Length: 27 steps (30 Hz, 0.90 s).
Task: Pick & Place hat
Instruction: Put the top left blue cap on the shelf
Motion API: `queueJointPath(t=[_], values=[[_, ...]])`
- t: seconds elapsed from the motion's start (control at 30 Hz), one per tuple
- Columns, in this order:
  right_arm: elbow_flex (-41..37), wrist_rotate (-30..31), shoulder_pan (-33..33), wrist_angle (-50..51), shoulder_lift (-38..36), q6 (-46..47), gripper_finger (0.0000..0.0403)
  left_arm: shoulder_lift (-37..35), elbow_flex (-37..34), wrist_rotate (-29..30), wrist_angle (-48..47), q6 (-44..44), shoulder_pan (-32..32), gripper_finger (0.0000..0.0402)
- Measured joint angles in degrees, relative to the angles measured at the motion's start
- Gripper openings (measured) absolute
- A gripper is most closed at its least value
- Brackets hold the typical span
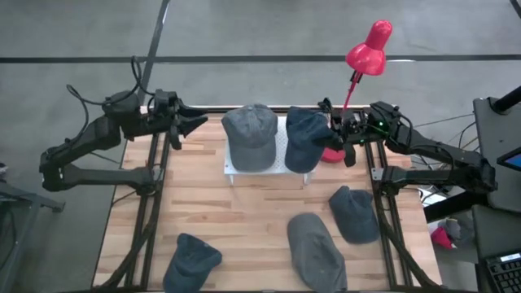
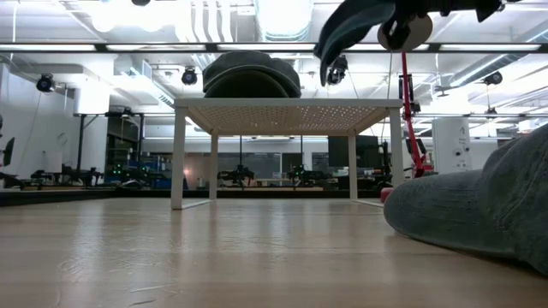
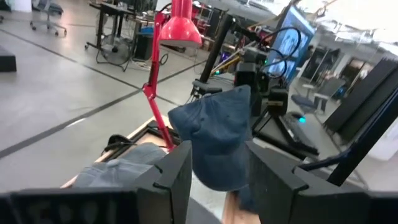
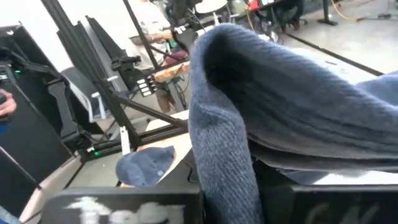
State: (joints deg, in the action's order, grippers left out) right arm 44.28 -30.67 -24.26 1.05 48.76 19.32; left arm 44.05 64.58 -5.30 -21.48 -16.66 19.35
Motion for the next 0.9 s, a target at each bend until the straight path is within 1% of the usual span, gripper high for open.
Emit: queueJointPath(t=[0.13, 0.33, 0.43, 0.57, 0.8, 0.9], values=[[-1.53, -1.25, -0.56, -3.63, 0.07, 0.28, 0.0012, -1.68, -2.36, 0.00, 0.01, 3.21, 0.00, 0.0145], [-2.49, -1.31, -0.71, -3.63, 0.14, 0.28, 0.0012, -6.25, -7.40, 0.00, 0.95, 4.62, 0.00, 0.0145], [-3.30, -1.29, -0.77, -4.30, 0.43, 1.56, 0.0012, -8.76, -10.04, 0.00, 1.57, 4.74, 0.00, 0.0145], [-5.46, -1.29, -0.82, -8.26, 0.40, 3.22, 0.0012, -12.01, -13.87, 0.00, 2.44, 4.74, 0.00, 0.0145], [-9.31, -1.34, -1.99, -12.00, 0.30, 4.86, 0.0012, -16.95, -20.47, -0.02, 5.31, 4.04, 0.00, 0.0145], [-11.17, -3.79, -3.34, -15.20, 0.30, 6.26, 0.0012, -18.59, -23.00, -0.02, 6.56, 3.03, 0.00, 0.0145]])
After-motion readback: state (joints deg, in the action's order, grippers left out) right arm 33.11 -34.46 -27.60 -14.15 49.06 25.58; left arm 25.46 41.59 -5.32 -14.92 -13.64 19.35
